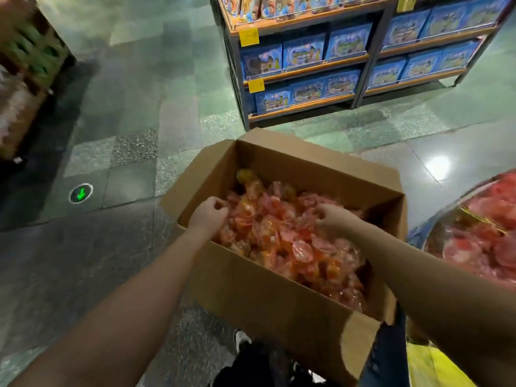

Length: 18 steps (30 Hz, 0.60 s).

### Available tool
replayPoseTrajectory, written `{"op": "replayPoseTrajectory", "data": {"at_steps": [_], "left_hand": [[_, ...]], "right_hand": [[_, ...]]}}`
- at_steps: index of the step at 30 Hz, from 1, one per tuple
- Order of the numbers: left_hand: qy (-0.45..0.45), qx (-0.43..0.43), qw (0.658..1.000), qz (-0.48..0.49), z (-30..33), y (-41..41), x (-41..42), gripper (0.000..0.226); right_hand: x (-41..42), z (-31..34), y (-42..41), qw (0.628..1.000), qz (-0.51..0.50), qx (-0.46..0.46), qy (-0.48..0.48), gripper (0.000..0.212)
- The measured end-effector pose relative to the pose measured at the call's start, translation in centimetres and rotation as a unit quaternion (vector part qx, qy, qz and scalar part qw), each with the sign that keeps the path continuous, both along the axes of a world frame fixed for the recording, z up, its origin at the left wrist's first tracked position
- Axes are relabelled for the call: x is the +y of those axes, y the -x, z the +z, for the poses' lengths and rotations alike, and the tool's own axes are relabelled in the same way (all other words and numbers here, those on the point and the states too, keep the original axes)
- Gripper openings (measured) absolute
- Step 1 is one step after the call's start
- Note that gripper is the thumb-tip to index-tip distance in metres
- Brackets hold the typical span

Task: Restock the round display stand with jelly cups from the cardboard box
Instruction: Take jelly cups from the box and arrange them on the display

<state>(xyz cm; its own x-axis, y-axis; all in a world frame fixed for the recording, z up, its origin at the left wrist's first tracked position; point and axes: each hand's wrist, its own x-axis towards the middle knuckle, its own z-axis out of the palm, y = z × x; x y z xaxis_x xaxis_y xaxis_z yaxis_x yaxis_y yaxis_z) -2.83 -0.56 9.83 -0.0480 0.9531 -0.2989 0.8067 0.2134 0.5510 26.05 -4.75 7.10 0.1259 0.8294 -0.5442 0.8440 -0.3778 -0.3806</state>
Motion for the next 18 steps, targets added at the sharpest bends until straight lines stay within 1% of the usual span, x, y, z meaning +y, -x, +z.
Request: {"op": "replayPoseTrajectory", "data": {"at_steps": [3, 5, 7, 9, 11, 12, 13, 15, 16, 18], "left_hand": [[0.037, -0.012, 0.999, -0.013, -2.4, -0.5, 5.5, 0.018], [0.076, -0.039, 0.996, -0.004, -4.5, -0.8, 9.1, 0.016], [0.127, -0.087, 0.987, 0.037, -6.9, -1.2, 12.8, 0.016], [0.175, -0.118, 0.974, 0.085, -9.6, -1.4, 16.1, 0.017], [0.2, -0.168, 0.956, 0.135, -12.1, -2.0, 19.1, 0.022], [0.21, -0.213, 0.939, 0.172, -13.0, -2.5, 20.4, 0.025], [0.227, -0.268, 0.911, 0.217, -13.8, -3.1, 21.7, 0.027], [0.259, -0.363, 0.844, 0.299, -15.2, -4.1, 24.2, 0.021], [0.266, -0.391, 0.819, 0.326, -15.8, -4.6, 25.3, 0.02], [0.276, -0.423, 0.784, 0.36, -17.1, -5.3, 27.5, 0.023]], "right_hand": [[3.9, -1.8, -0.1, 0.999, -0.031, -0.016, 0.025, 0.056], [6.1, -3.4, -0.1, 0.998, -0.039, -0.02, 0.04, 0.058], [8.4, -5.3, 0.1, 0.996, -0.068, -0.019, 0.053, 0.059], [10.6, -7.2, 0.7, 0.992, -0.108, -0.019, 0.069, 0.058], [12.6, -9.1, 1.3, 0.986, -0.147, -0.013, 0.076, 0.057], [13.6, -10.0, 1.5, 0.983, -0.165, -0.009, 0.079, 0.057], [14.7, -10.9, 1.7, 0.98, -0.182, -0.004, 0.082, 0.058], [16.8, -12.5, 2.1, 0.974, -0.212, 0.011, 0.083, 0.057], [17.9, -13.4, 2.3, 0.971, -0.225, 0.018, 0.081, 0.056], [19.8, -15.0, 2.6, 0.966, -0.245, 0.023, 0.081, 0.058]]}}
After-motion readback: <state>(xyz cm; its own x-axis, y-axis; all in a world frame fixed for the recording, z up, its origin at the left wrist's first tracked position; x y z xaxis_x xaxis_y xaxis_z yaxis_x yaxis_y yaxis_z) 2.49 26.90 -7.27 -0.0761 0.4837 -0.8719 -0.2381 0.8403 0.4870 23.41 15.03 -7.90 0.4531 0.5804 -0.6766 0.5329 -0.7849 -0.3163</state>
